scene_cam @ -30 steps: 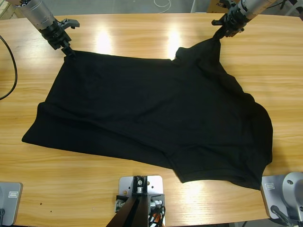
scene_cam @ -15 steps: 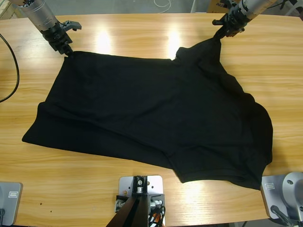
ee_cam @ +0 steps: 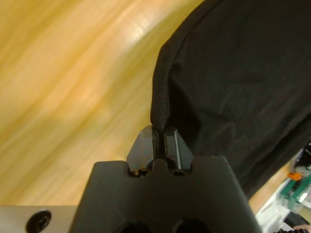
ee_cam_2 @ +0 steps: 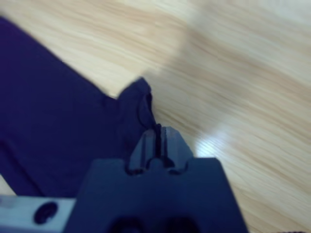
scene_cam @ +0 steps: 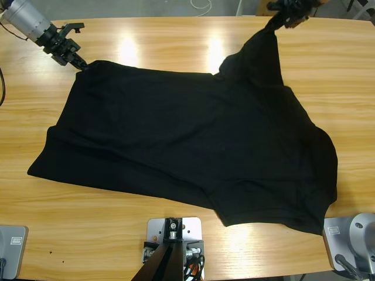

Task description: Fold clothes

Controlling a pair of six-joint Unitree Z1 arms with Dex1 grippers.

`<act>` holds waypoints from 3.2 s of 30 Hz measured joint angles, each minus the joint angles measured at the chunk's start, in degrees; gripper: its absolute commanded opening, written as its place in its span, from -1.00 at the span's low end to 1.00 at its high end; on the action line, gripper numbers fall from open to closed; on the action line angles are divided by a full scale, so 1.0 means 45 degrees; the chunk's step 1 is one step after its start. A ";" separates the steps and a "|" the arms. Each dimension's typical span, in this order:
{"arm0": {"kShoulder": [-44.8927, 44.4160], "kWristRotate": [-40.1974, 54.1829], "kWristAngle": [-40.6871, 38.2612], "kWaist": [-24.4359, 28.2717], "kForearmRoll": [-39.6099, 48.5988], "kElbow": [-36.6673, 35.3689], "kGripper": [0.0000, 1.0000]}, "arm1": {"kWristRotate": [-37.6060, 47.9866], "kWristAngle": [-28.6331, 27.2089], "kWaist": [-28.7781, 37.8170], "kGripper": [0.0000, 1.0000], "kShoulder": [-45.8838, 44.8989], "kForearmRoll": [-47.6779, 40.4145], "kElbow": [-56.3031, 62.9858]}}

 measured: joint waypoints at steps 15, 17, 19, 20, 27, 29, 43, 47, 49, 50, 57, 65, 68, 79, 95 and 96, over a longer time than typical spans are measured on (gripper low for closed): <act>-0.0431 -0.0127 -0.0469 0.0463 0.0184 0.0550 -1.00 | -0.0533 -0.0734 0.0608 -1.00 -0.1083 -0.0553 0.1215; -0.0563 -0.0167 -0.0721 0.0575 0.0184 0.0550 -1.00 | -0.0374 -0.0804 0.0611 -1.00 -0.1331 -0.0496 0.1318; -0.0700 -0.0168 -0.1050 0.0653 0.0183 0.0548 -1.00 | -0.0243 -0.0809 0.0701 -1.00 -0.1642 -0.0306 0.1505; -0.0757 -0.0167 -0.1241 0.0666 0.0183 0.0547 -1.00 | -0.0165 -0.0807 0.0767 -1.00 -0.1817 -0.0201 0.1609; -0.1073 0.0214 -0.1986 0.0667 0.0509 0.0545 -1.00 | 0.0954 -0.0204 0.1584 -1.00 -0.3066 0.0232 0.3344; -0.1084 0.0365 -0.1987 0.0672 0.0793 0.0547 -1.00 | 0.1268 -0.0066 0.1887 -1.00 -0.3474 0.0304 0.3971; -0.2605 0.0698 -0.0628 0.1025 0.1666 0.2616 -1.00 | 0.3644 0.1462 0.2329 -1.00 -0.6599 0.2728 0.5409; -0.3115 0.0698 -0.0058 0.1029 0.1667 0.3676 -1.00 | 0.4307 0.1906 0.2681 -1.00 -0.6814 0.3186 0.6696; -0.3279 0.0698 0.0225 0.1030 0.1667 0.4022 -1.00 | 0.4468 0.2148 0.2713 -1.00 -0.6979 0.3470 0.7404; -0.3341 0.0698 0.0323 0.1030 0.1666 0.4172 -1.00 | 0.4523 0.2287 0.2716 -1.00 -0.7094 0.3576 0.7777; -0.3429 0.0697 0.0509 0.1030 0.1655 0.4878 -1.00 | 0.4872 0.2608 0.2726 -1.00 -0.7964 0.3770 0.9600; -0.3205 0.0693 0.0149 0.0190 0.1638 0.5713 -1.00 | 0.4874 0.2608 0.2727 -1.00 -0.7595 0.3117 0.9716; -0.2839 0.0585 -0.0065 0.0172 0.1688 0.6076 -1.00 | 0.4874 0.2608 0.2727 -1.00 -0.7299 0.2869 0.9669; -0.2106 0.0000 -0.0266 0.0658 0.2274 0.6454 -1.00 | 0.4836 0.2069 0.2656 -1.00 -0.6040 0.2803 0.8139; -0.2078 -0.0006 -0.0265 0.1016 0.2342 0.6455 -1.00 | 0.4551 0.1266 0.2498 -1.00 -0.5171 0.2667 0.8384; -0.2078 -0.0006 -0.0265 0.1016 0.2342 0.6455 -1.00 | 0.4475 0.1266 0.2485 -1.00 -0.4943 0.2530 0.8423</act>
